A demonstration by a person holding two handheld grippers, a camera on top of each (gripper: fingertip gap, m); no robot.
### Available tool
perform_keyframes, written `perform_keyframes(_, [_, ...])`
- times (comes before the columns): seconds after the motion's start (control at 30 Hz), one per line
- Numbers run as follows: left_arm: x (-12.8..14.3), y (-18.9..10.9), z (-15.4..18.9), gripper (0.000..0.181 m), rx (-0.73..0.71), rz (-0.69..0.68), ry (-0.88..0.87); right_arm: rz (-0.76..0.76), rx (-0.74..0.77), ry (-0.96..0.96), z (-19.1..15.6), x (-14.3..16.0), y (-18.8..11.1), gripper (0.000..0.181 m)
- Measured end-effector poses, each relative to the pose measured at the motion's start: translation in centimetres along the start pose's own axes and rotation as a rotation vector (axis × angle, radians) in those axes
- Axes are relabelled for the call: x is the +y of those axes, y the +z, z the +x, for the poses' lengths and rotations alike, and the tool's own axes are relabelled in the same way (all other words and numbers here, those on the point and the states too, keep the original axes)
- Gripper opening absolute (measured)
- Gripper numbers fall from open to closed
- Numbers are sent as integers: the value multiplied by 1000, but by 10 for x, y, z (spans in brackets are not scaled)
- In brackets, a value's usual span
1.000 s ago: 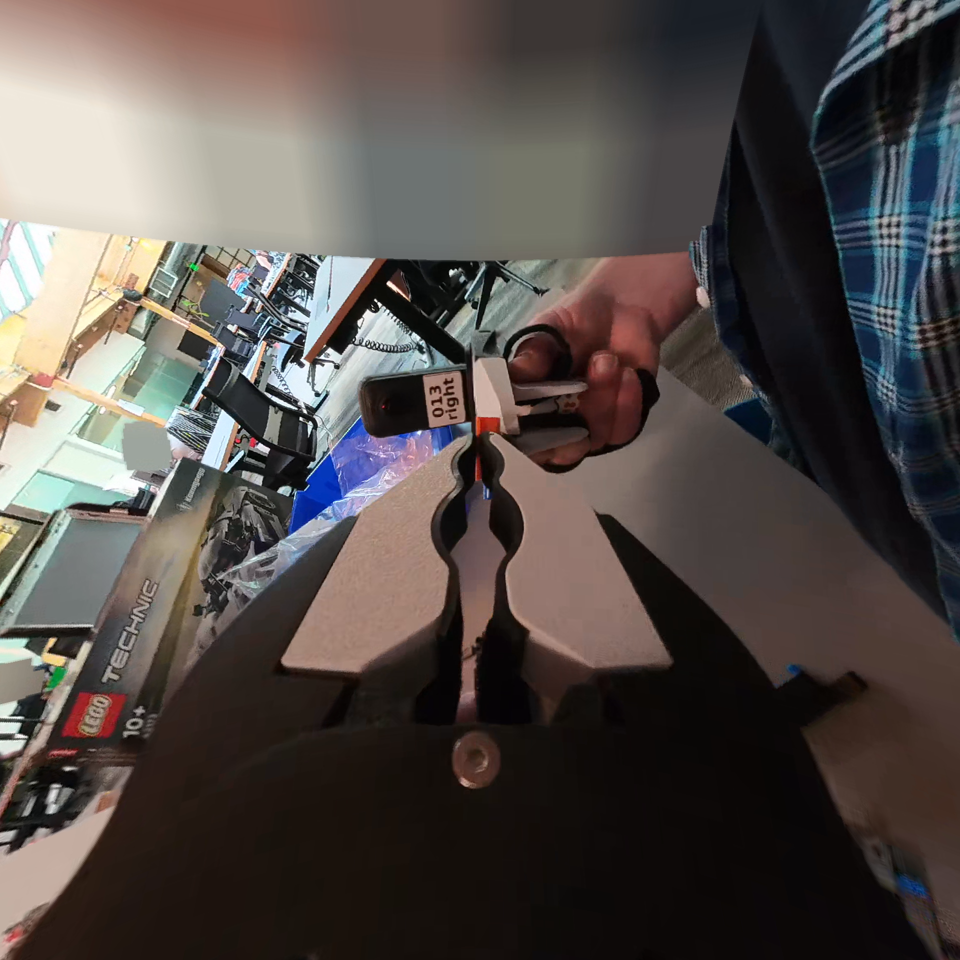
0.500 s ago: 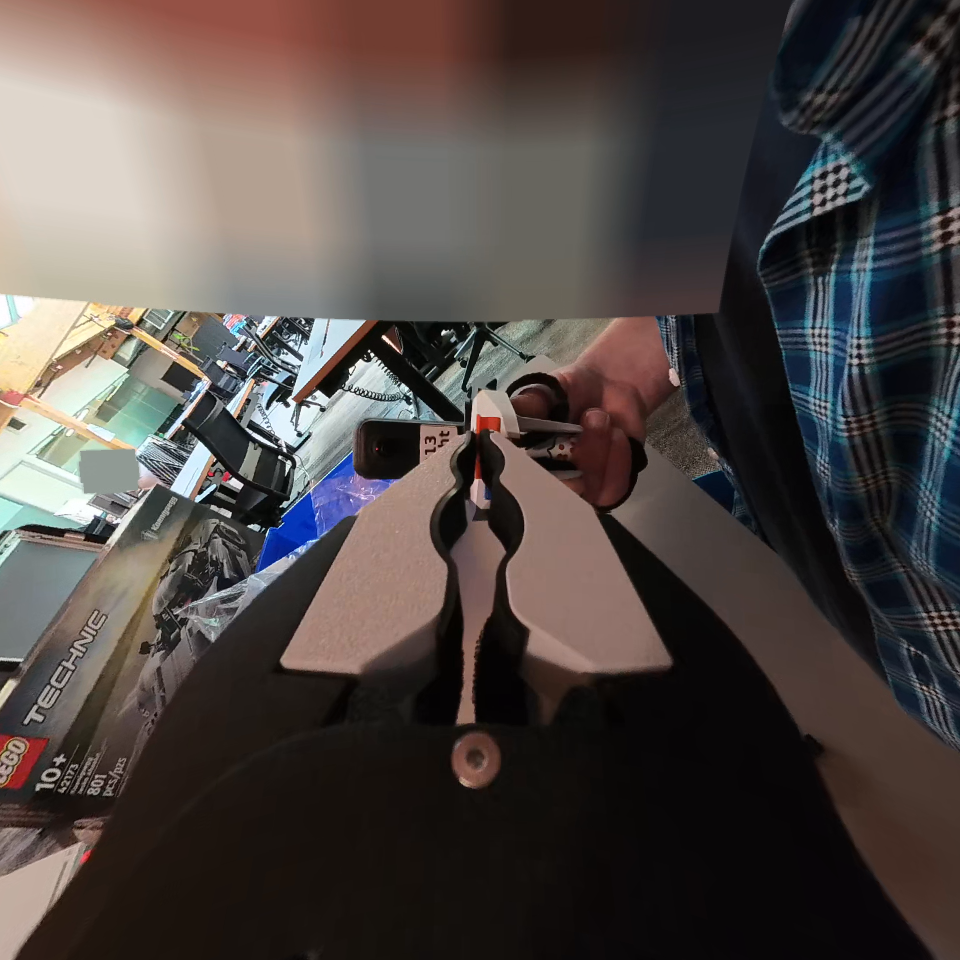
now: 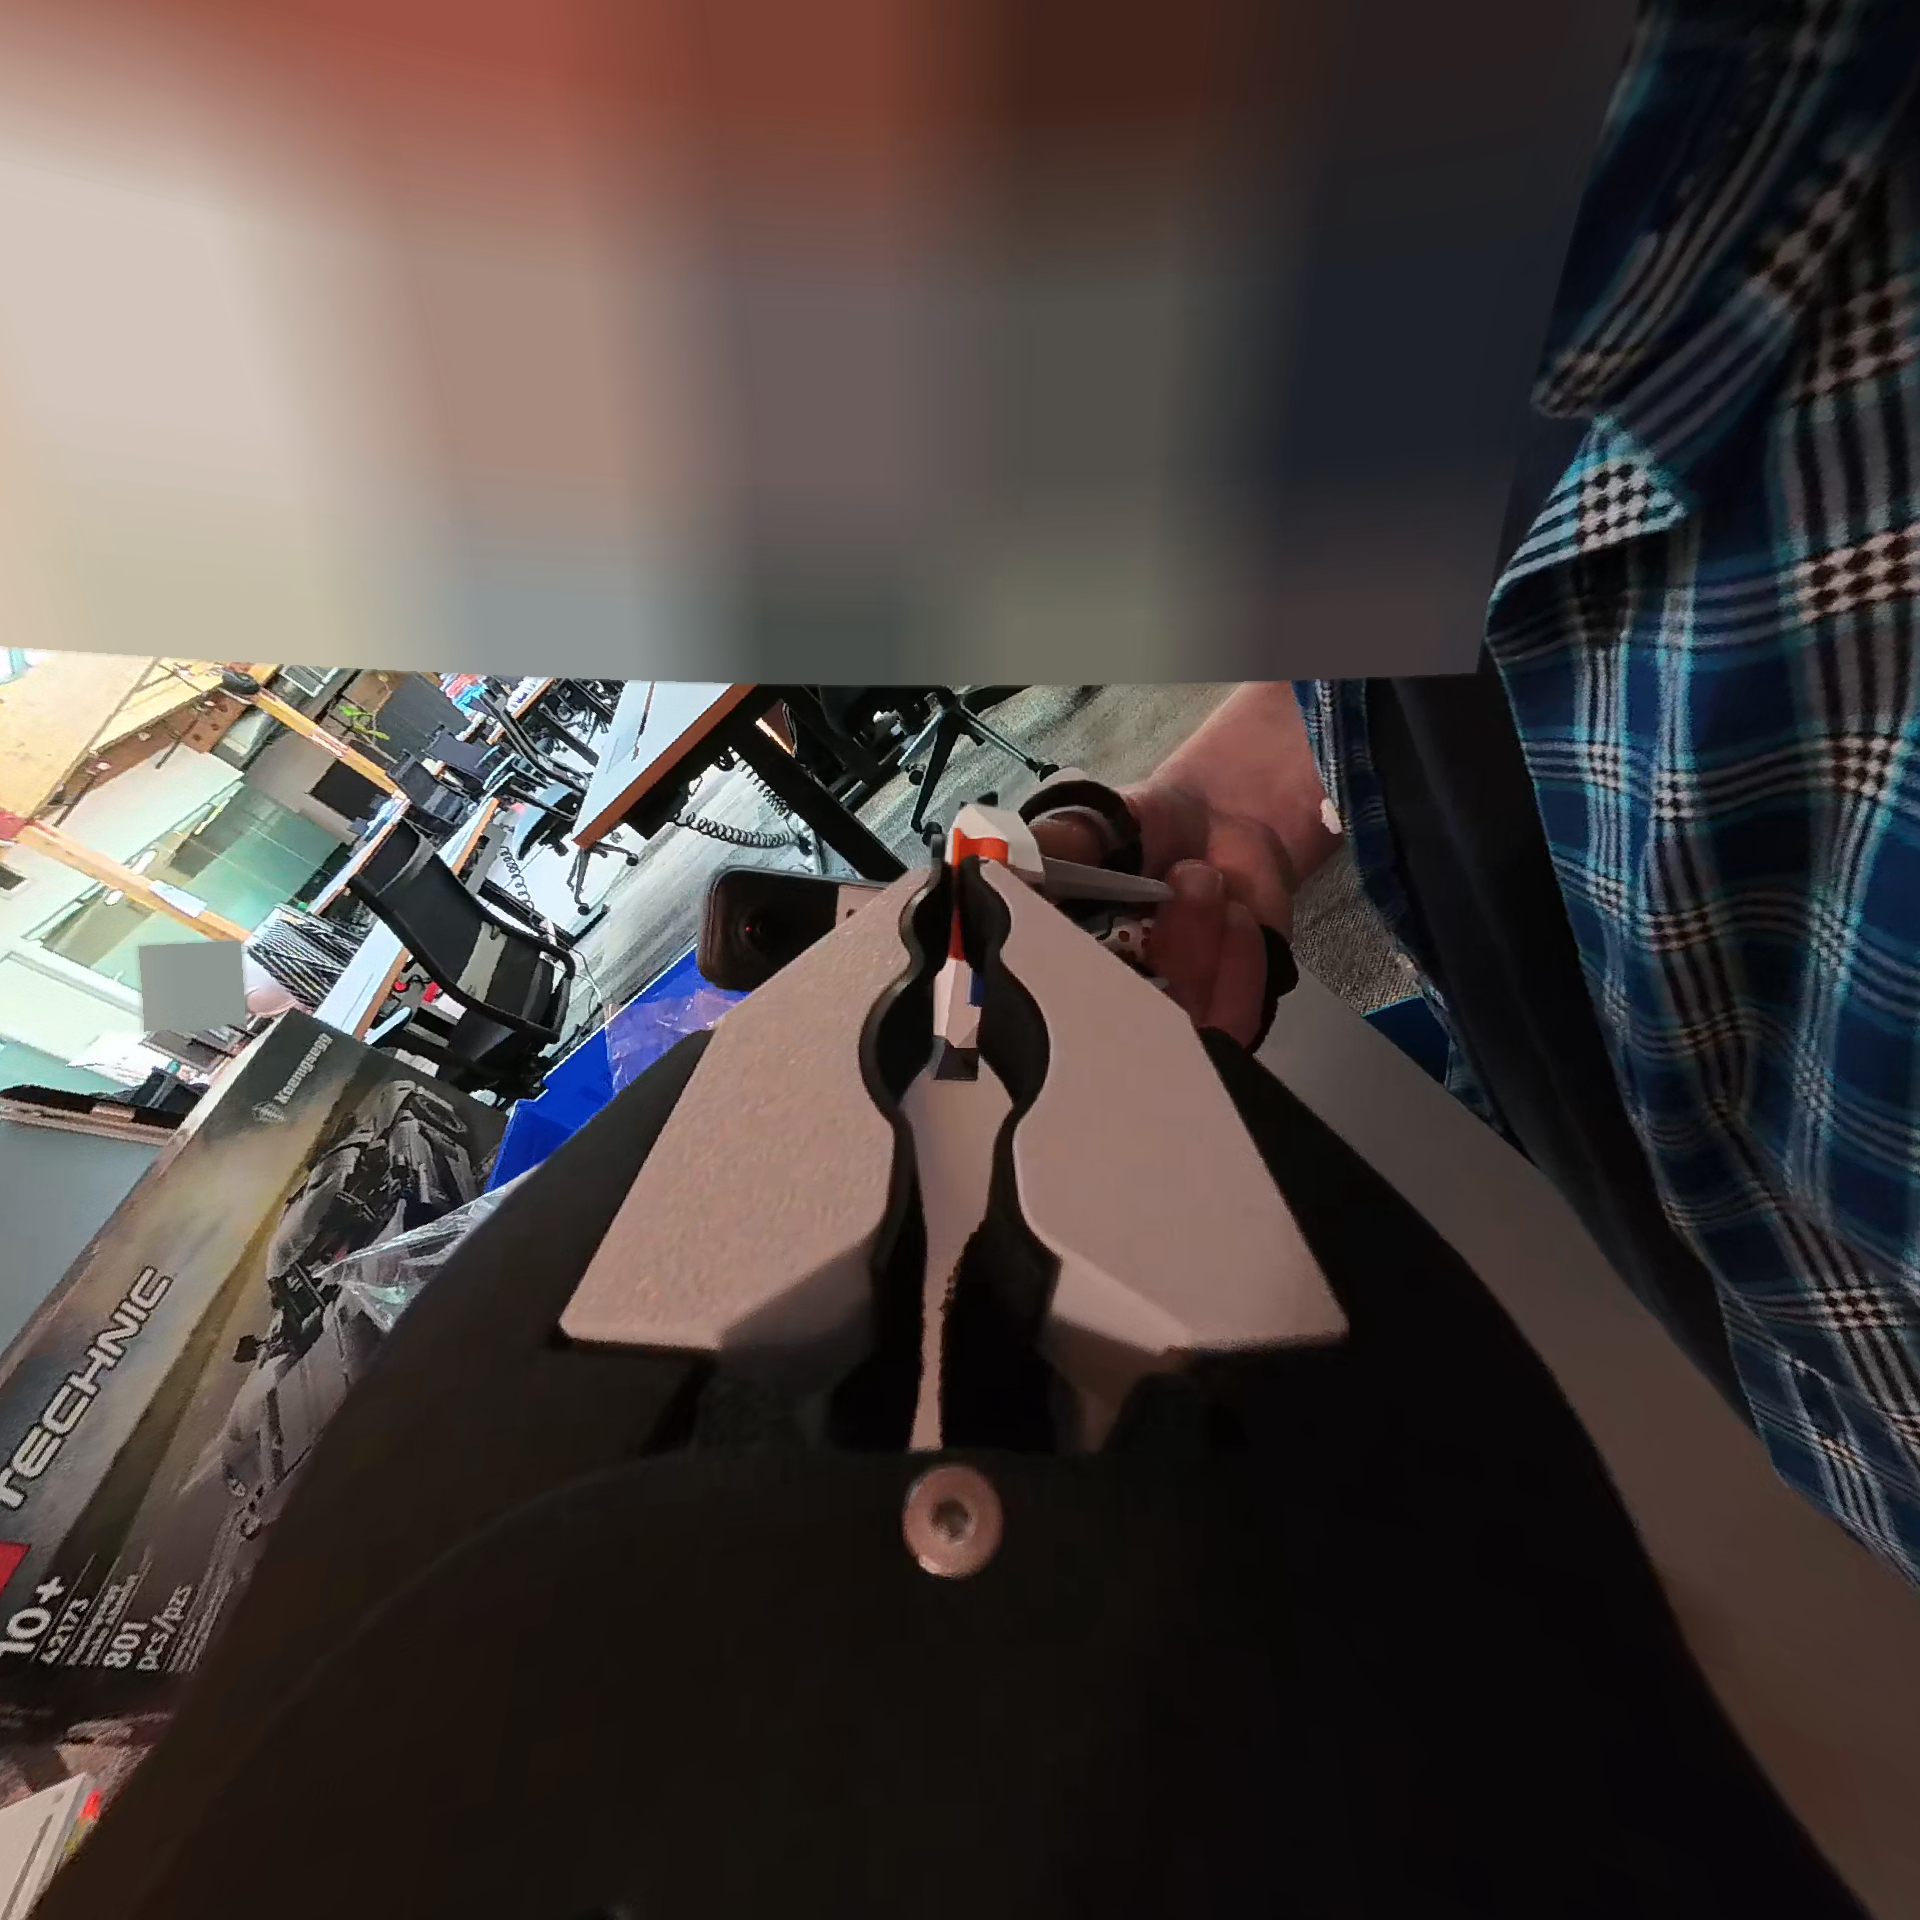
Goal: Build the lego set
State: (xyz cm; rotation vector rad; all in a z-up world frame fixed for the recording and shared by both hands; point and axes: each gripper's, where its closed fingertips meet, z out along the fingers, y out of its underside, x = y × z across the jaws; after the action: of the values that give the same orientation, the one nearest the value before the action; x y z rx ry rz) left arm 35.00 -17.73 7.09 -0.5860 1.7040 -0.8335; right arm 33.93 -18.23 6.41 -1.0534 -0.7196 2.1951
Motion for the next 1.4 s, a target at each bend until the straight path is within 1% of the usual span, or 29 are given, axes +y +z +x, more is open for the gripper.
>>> perform_keyframes(0.03, [2, 1, 0, 1, 2, 1, -3, -1, 34, -25, 4, 0, -3, 4])
perform_keyframes(0.1, [17, -1, -7, 2, -14, -41, -56, 32, 144, -71, 17, -5, -12, 4])
perform_keyframes(0.13, [25, -2, -11, 7, -35, -69, -84, 29, 204, -110, 22, -5, -16, 4])
perform_keyframes(0.2, [42, -4, -17, 17, -71, -133, -130, 1, 395, -242, 38, -6, -26, 5])
perform_keyframes(0.23, [50, -4, -21, 25, -98, -154, -188, -16, 482, -305, 44, -8, -32, 4])
perform_keyframes(0.33, [66, -3, -24, 22, -100, -147, -449, -92, 723, -502, 55, -13, -49, 4])
perform_keyframes(0.43, [64, -3, -24, 25, -87, -45, -665, -191, 911, -684, 60, -15, -66, 5])
perform_keyframes(0.5, [67, 0, -23, 27, -63, -3, -807, -265, 984, -770, 61, -12, -72, 5])
perform_keyframes(0.6, [81, 10, -13, 27, -29, -22, -951, -374, 1059, -865, 62, -5, -80, 5])
perform_keyframes(0.67, [89, 17, -5, 27, -18, -65, -978, -453, 1105, -903, 65, 3, -88, 5])
perform_keyframes(0.73, [102, 22, 4, 26, -14, -136, -997, -496, 1112, -931, 63, 11, -91, 5])
perform_keyframes(0.77, [103, 26, 9, 26, 13, -131, -1040, -513, 1113, -948, 62, 14, -91, 5])
perform_keyframes(0.87, [99, 35, 20, 17, 92, -65, -1157, -550, 1117, -985, 61, 22, -92, 5])
perform_keyframes(0.9, [97, 37, 22, 9, 111, -43, -1181, -558, 1124, -996, 62, 23, -93, 5])
perform_keyframes(1.0, [99, 40, 26, 8, 130, -29, -1231, -580, 1120, -1011, 61, 27, -96, 5])
perform_keyframes(1.1, [105, 42, 27, 6, 96, -54, -1233, -589, 1141, -984, 65, 29, -101, 7])
perform_keyframes(1.2, [112, 43, 24, 6, 48, -59, -1251, -578, 1168, -921, 63, 30, -115, 23])
perform_keyframes(1.27, [123, 42, 23, 6, 4, -106, -1249, -599, 1252, -849, 65, 30, -142, 22])
perform_keyframes(1.33, [136, 40, 21, 6, -58, -175, -1227, -629, 1369, -736, 68, 31, -181, 18])
perform_keyframes(1.4, [148, 41, 23, 6, -87, -241, -1223, -678, 1477, -600, 73, 38, -219, 18])
